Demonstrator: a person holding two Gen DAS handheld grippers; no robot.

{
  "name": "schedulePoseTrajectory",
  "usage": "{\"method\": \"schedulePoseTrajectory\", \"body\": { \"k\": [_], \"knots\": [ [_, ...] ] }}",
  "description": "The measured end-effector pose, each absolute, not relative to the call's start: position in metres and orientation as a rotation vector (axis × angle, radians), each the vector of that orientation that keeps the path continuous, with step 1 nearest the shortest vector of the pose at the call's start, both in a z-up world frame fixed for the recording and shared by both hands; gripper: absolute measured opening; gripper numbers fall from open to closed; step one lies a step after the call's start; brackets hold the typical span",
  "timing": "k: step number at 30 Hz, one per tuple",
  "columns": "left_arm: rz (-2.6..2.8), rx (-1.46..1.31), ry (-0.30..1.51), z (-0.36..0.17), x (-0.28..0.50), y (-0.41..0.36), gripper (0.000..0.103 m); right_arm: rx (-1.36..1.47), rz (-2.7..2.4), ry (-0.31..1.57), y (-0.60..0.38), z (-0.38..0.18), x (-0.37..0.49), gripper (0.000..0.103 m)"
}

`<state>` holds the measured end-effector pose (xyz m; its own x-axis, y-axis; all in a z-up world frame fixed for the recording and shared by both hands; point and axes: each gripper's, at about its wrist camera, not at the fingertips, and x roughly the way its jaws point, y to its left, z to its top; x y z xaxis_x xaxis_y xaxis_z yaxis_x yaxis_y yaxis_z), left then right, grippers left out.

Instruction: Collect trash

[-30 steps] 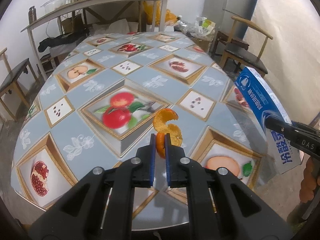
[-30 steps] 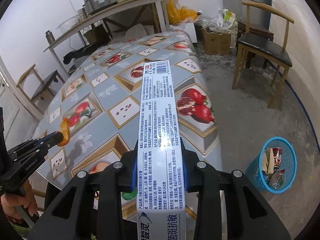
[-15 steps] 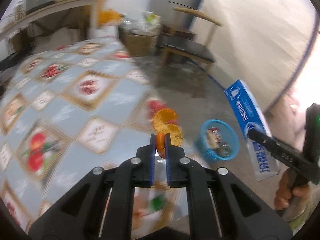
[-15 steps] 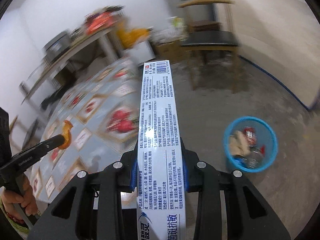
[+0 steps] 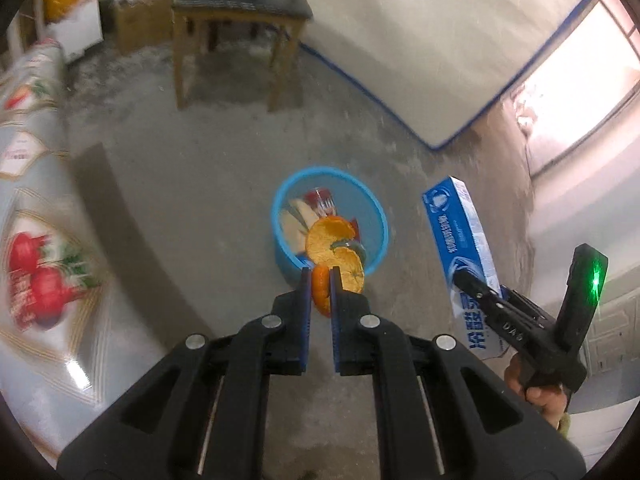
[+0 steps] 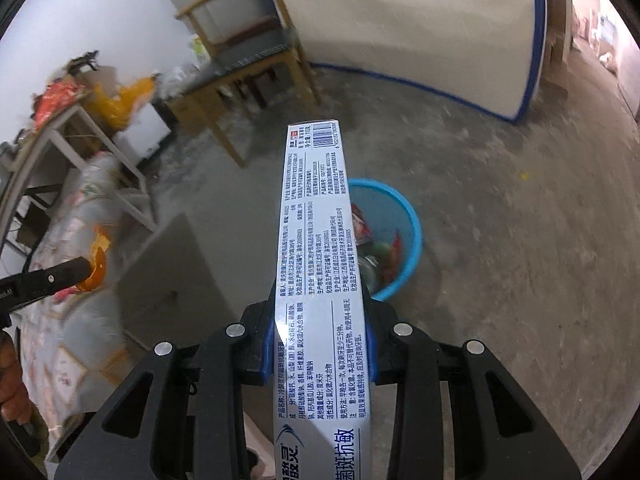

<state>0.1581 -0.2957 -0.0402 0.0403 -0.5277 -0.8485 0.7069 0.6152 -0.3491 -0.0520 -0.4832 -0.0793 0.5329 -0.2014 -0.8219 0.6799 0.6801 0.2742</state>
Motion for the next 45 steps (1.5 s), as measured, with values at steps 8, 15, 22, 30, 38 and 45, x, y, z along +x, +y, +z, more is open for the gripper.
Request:
{"method": "schedulePoseTrajectory", "body": {
  "k": [8, 15, 22, 30, 38, 45],
  "knots": [
    [-0.946, 0.236, 1.292, -0.089, 0.17, -0.383, 0.018, 0.679, -0.531, 0.944, -0.549, -0.136, -0.004, 0.034],
    [-0.871, 0.152, 1.276, -0.108, 0.199, -0.414, 0.075, 0.715, -0.61, 1.007, -0.598, -0.2, 0.031, 0.057],
    [-0.886, 0.141, 1.208, -0.08, 0.19, -0.374, 0.075, 0.708, -0.618, 0.955, -0.573, -0.189, -0.003, 0.057],
    [-0.893, 0.067, 1.116, -0.016, 0.155, -0.284, 0.089, 0.603, -0.512, 0.802, -0.485, -0.096, -0.051, 0.076],
    [-0.615, 0.016, 0.938, 0.019, 0.092, -0.167, 0.095, 0.431, -0.449, 0.605, -0.363, -0.011, -0.084, 0.096],
    [-0.395, 0.062, 0.824, 0.014, 0.038, -0.098, 0.095, 0.284, -0.541, 0.571, -0.299, 0.029, -0.103, 0.097]
  ]
}}
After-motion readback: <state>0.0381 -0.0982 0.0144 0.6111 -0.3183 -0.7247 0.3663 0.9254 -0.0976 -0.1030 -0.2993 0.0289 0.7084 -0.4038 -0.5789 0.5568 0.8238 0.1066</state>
